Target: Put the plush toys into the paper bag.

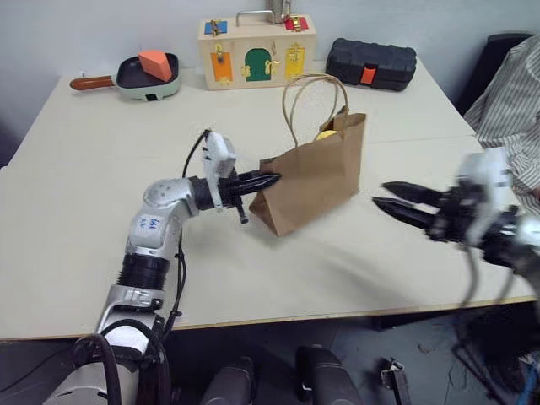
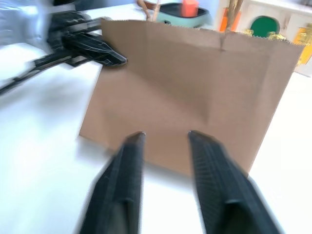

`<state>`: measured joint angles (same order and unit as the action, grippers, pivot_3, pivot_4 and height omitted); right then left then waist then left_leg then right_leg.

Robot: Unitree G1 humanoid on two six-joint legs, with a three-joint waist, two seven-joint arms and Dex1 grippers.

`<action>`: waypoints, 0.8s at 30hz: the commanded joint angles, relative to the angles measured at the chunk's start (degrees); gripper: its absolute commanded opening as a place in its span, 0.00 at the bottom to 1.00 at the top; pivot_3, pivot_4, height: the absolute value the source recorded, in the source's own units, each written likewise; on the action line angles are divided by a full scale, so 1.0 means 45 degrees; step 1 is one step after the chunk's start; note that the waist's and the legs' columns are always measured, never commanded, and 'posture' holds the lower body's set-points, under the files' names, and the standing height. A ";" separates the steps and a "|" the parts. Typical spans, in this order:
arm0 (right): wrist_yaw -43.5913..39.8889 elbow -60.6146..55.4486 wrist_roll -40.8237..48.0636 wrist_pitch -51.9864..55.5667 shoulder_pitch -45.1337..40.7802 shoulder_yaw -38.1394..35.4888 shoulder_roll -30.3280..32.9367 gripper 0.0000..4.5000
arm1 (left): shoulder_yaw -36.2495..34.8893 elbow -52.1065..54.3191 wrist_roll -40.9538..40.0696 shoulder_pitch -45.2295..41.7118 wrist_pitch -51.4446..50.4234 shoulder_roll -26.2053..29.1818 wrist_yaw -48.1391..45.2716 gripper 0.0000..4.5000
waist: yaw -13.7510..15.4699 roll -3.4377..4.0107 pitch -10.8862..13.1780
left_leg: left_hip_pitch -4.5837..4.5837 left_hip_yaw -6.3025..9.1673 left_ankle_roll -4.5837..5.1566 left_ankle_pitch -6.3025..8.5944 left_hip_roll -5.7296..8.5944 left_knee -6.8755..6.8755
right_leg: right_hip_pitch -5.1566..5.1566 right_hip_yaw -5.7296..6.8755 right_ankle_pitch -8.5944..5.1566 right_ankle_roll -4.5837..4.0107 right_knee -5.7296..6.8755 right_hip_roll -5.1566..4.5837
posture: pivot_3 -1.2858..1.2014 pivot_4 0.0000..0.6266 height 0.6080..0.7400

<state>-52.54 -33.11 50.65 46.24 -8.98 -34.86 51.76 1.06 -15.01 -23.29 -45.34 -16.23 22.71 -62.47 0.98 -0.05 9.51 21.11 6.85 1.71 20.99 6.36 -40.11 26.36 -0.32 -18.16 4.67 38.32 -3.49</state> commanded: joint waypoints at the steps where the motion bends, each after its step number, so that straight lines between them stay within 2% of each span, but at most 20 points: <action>1: -0.1061 -0.0579 0.2294 0.1255 0.1321 -0.3695 0.0911 0.65 | 0.0522 -0.0615 -0.0240 -0.0936 0.0405 0.0221 -0.2276 0.00 | 0.0100 -0.0002 0.0001 | -0.0009 -0.0003 0.0002 0.0001 -0.0003 -0.0002 | -0.0012 -0.0001 0.0000 0.0000 -0.0001 0.0002 | 0.52 0.24 1.00; 3: -0.1649 -0.0827 0.2379 0.1661 0.2771 -0.5517 0.1163 0.81 | 0.1126 -0.1705 0.0307 -0.1592 0.1309 0.0135 -0.3499 0.00 | 0.0230 -0.0008 0.0005 | -0.0005 -0.0004 0.0005 0.0002 0.0000 -0.0010 | -0.0022 0.0001 0.0001 -0.0001 -0.0002 -0.0001 | 0.52 0.24 1.00; 5: -0.2086 -0.1136 0.2418 0.1785 0.3953 -0.6632 0.1212 0.96 | 0.1584 -0.2977 0.0838 -0.2136 0.2405 -0.0104 -0.4350 0.00 | 0.0363 -0.0014 0.0008 | -0.0031 0.0001 0.0012 0.0007 0.0001 -0.0016 | -0.0070 0.0010 0.0006 0.0005 -0.0032 0.0000 | 0.52 0.24 1.00; 10: -0.1997 -0.1619 0.2894 0.1795 0.5286 -0.7852 0.1075 0.98 | 0.2086 -0.6462 0.2020 -0.3328 0.5223 -0.0973 -0.5361 0.00 | 0.0479 -0.0060 0.0035 | -0.0134 -0.0002 0.0039 0.0018 0.0000 0.0008 | -0.0193 0.0002 0.0030 0.0030 -0.0106 0.0005 | 0.52 0.24 1.00; 14: -0.1806 -0.1736 0.2375 0.1104 0.5643 -0.7255 0.0914 0.98 | 0.1943 -0.7356 0.2374 -0.3398 0.5959 -0.1121 -0.5457 0.00 | 0.0449 -0.0078 0.0045 | -0.0140 -0.0006 0.0041 0.0019 -0.0006 0.0020 | -0.0192 -0.0002 0.0030 0.0031 -0.0106 0.0008 | 0.52 0.24 1.00; 17: -0.1758 -0.1381 0.2170 0.0655 0.5400 -0.6475 0.1192 1.00 | 0.1666 -0.6675 0.2200 -0.2967 0.5489 -0.0671 -0.5446 0.14 | 0.0460 -0.0084 0.0049 | -0.0141 -0.0005 0.0040 0.0019 -0.0007 0.0014 | -0.0191 -0.0004 0.0030 0.0031 -0.0103 0.0007 | 0.52 0.24 1.00; 19: -0.1968 -0.0919 0.1977 0.0326 0.5075 -0.5852 0.1515 1.00 | 0.1458 -0.5708 0.2225 -0.2473 0.5042 0.0077 -0.5103 0.28 | 0.0353 -0.0085 0.0049 | -0.0148 -0.0010 0.0040 0.0018 -0.0008 0.0016 | -0.0191 -0.0011 0.0031 0.0032 -0.0101 0.0008 | 0.52 0.24 1.00; 24: -0.2985 0.0937 0.1100 -0.0697 0.3949 -0.4188 0.2599 1.00 | 0.0194 -0.0834 0.0940 -0.0425 0.0791 0.3301 -0.4766 0.63 | 0.0092 -0.0090 0.0057 | -0.0158 -0.0009 0.0038 0.0018 -0.0031 0.0042 | -0.0180 -0.0018 0.0030 0.0030 -0.0099 0.0021 | 0.52 0.24 1.00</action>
<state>-64.27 -31.19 56.93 45.53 9.98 -54.34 62.07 4.79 -27.01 -15.71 -47.74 -6.61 34.89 -84.04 1.39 -0.45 9.76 20.40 6.81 1.87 21.08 6.20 -39.93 25.55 -0.40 -18.03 4.80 37.85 -3.39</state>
